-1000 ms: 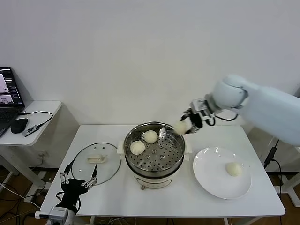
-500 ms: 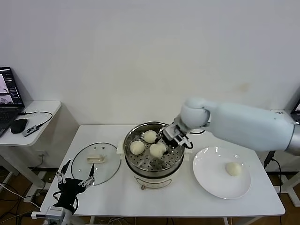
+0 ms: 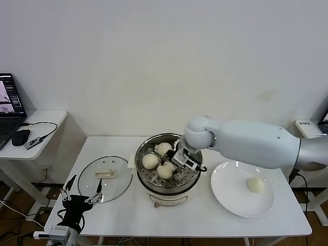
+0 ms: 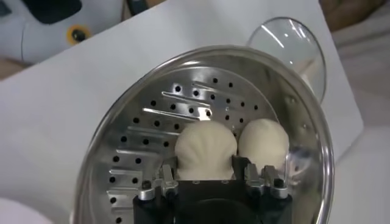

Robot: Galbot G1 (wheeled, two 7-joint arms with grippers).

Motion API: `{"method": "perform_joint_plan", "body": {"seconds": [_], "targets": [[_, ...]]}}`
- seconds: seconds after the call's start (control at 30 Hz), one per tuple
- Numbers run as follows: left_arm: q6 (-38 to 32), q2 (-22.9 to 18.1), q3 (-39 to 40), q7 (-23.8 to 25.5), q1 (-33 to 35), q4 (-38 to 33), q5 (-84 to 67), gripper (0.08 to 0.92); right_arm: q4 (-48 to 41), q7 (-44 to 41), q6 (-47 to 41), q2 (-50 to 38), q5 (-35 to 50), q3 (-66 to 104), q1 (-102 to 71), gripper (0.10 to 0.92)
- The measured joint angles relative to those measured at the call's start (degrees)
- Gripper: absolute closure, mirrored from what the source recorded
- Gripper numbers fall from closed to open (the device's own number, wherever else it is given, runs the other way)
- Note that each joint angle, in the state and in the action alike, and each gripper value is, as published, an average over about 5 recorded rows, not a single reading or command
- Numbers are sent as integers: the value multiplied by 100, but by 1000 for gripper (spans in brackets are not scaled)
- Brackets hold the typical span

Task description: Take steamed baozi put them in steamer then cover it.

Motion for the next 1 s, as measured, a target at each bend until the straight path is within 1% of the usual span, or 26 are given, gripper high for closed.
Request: {"method": "perform_joint_plan", "body": {"seconds": [0.3, 0.4, 0.57, 0.67, 1.0], "targets": [[-2, -5, -3, 0, 3, 3, -1, 177, 27, 10, 106, 74, -98, -45, -51, 449], [-3, -13, -3, 0, 4, 4, -1, 177, 68, 3, 139, 53, -106, -64, -21, 400], [-4, -21, 1, 0, -2, 1, -1, 177, 114, 15, 173, -11, -90, -57, 64, 261], [-4, -19, 9, 0, -6, -9, 0, 177, 161, 1, 162, -75, -59, -9, 125, 213], [-5, 65, 17, 4, -16, -22, -6, 177, 430, -150, -124, -603, 174, 210, 462, 203]]}}
